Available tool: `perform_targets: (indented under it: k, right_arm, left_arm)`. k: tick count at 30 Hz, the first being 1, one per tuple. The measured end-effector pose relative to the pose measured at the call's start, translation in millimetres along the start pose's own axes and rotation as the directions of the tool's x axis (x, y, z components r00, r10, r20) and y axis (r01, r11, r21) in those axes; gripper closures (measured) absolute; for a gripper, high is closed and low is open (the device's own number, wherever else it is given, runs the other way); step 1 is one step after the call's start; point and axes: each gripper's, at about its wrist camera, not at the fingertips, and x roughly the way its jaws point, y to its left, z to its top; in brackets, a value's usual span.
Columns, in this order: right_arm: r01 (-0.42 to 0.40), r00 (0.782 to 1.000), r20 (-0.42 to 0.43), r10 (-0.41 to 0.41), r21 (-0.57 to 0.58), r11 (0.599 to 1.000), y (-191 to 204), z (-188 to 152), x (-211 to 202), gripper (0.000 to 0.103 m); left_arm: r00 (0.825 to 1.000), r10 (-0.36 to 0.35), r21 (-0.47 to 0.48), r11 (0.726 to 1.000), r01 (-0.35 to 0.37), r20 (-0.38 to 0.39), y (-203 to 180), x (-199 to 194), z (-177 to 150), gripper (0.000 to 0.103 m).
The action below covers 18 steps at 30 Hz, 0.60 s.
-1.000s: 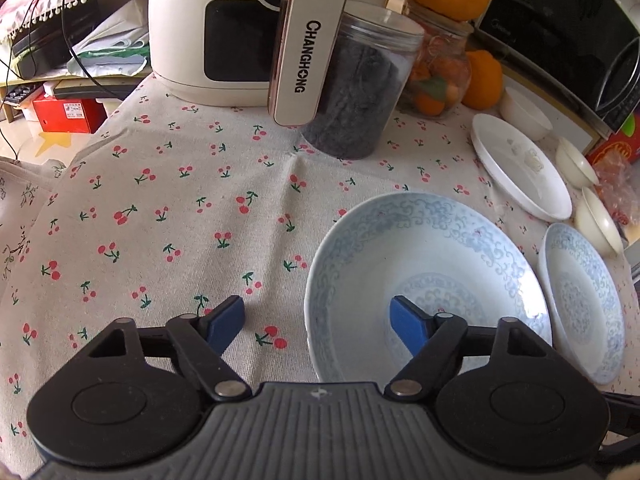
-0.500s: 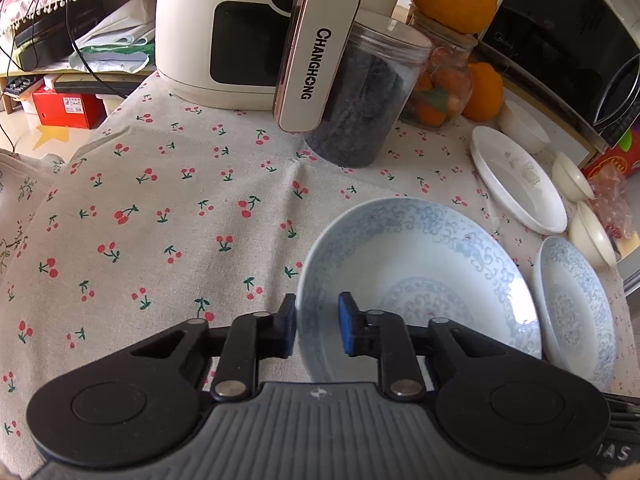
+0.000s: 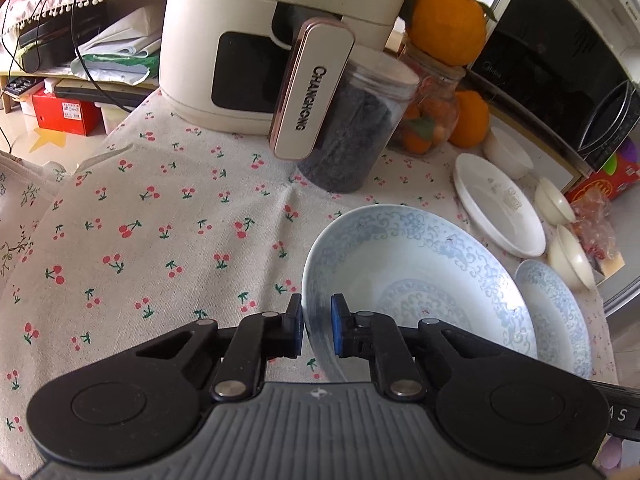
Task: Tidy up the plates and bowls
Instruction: 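Carry the held plate onto the other blue-patterned plate with the left gripper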
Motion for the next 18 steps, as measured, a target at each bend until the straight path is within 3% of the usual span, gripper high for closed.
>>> perform_targets:
  k: [18]
  right_arm:
    - [0.014,0.995,0.096,-0.014,-0.006,1.0,-30.2,18.6,-39.7,0.084]
  left_arm:
    - [0.994,-0.106,0.032,0.994,0.106,0.021,-37.3,-12.8,-1.1,0.091]
